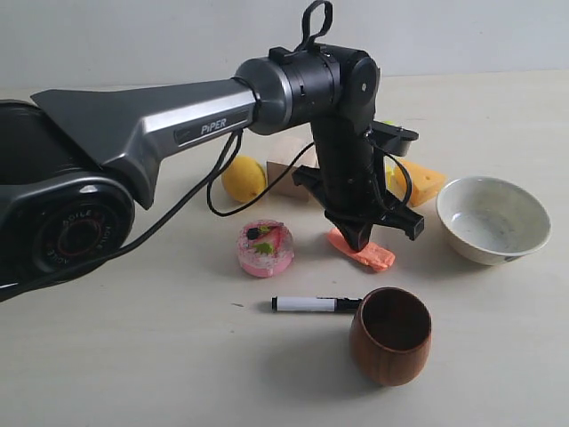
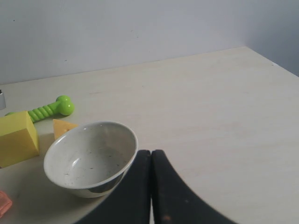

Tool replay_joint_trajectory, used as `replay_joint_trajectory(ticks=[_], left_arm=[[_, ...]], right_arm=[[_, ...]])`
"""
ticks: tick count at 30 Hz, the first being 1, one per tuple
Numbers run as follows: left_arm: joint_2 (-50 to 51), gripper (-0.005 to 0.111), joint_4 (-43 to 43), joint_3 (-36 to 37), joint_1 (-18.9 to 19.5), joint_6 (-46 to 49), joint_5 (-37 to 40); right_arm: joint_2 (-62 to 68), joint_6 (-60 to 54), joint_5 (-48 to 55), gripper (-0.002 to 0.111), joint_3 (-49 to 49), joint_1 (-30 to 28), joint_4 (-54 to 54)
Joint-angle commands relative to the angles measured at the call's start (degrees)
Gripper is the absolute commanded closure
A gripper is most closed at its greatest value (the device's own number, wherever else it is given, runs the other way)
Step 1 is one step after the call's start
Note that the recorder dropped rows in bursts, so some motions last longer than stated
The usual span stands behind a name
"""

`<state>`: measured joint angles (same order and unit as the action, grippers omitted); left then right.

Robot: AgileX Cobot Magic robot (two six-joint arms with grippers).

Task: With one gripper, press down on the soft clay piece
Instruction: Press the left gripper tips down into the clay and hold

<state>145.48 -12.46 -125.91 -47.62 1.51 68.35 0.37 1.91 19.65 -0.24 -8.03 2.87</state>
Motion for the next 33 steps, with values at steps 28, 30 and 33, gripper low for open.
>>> replay_joint_trajectory(ticks=[28,30,33], left_arm=[[6.26,0.107,-1.59,-0.14,-0.42,-0.39,0.79],[7.15,0.107,-1.59,-0.14,-0.42,-0.39,1.17],[7.80,0.107,-1.69,-0.14,-0.42,-0.39,1.21]], right_arm=[[-0.37,-0.15,-0.51,0.108,0.24,0.05,-0.24],[-0.37,-0.15,-0.51,0.108,0.24,0.05,-0.24],[-0.37,-0.26,-0.51,0.108,0.24,0.05,-0.24]])
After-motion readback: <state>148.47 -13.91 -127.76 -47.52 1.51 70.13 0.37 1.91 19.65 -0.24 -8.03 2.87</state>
